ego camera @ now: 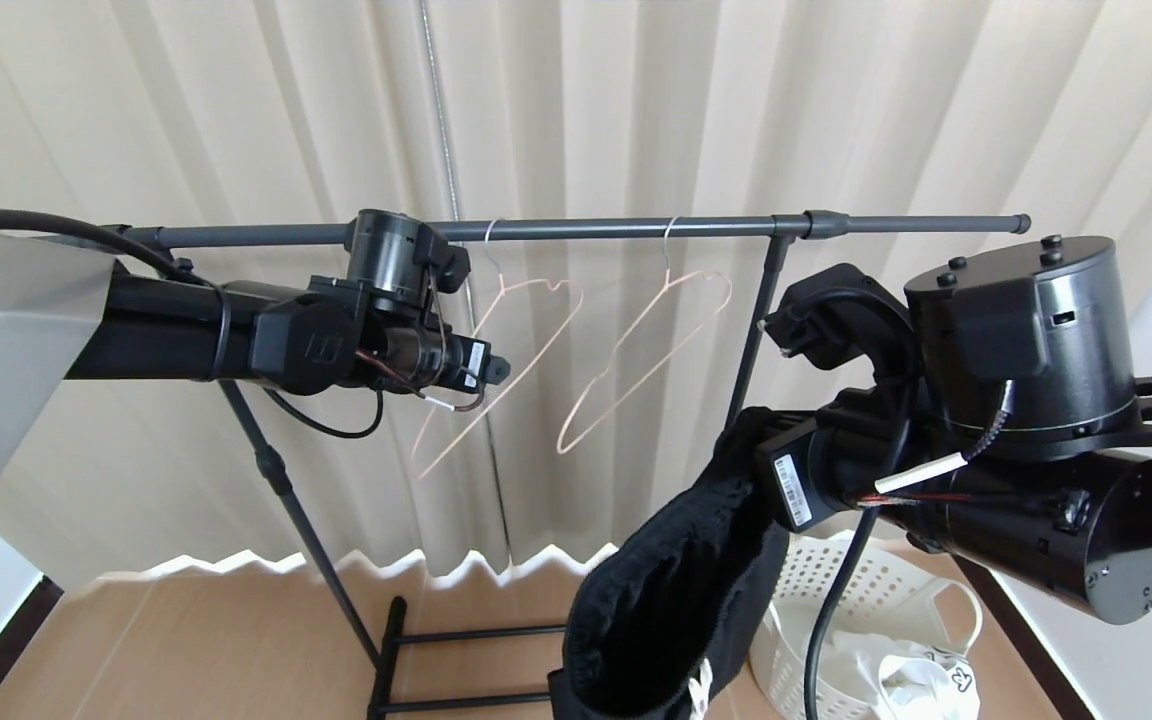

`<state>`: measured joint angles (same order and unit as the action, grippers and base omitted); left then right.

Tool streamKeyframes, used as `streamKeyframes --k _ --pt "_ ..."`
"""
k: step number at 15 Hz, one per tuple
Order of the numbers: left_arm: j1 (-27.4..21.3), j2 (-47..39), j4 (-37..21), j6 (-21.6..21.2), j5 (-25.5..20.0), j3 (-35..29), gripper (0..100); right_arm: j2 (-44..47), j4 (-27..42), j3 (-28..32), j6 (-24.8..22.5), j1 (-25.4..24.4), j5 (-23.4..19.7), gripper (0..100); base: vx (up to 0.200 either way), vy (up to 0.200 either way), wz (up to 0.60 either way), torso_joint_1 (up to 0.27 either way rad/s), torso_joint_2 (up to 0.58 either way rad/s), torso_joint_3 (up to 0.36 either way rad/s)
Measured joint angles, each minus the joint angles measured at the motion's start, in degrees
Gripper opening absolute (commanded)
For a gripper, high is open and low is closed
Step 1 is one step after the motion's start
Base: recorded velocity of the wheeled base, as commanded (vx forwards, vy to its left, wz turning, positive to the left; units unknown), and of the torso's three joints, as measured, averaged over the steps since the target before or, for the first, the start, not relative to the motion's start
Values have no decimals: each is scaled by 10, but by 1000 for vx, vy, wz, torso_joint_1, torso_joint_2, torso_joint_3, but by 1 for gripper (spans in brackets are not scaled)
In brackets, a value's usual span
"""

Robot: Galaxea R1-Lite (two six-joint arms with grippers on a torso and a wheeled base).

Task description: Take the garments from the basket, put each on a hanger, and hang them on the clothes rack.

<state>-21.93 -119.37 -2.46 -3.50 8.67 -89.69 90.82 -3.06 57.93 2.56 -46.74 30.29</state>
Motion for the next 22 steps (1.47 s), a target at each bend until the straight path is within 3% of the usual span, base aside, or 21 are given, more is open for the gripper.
streamKeyframes --k 6,22 --pt "17 -18 16 -43 -49 -3 100 1 0 -2 0 0 1 0 0 0 0 0 0 0" --pt "28 -78 78 -58 -47 0 100 2 0 -4 0 0 0 0 0 0 0 0 0 0"
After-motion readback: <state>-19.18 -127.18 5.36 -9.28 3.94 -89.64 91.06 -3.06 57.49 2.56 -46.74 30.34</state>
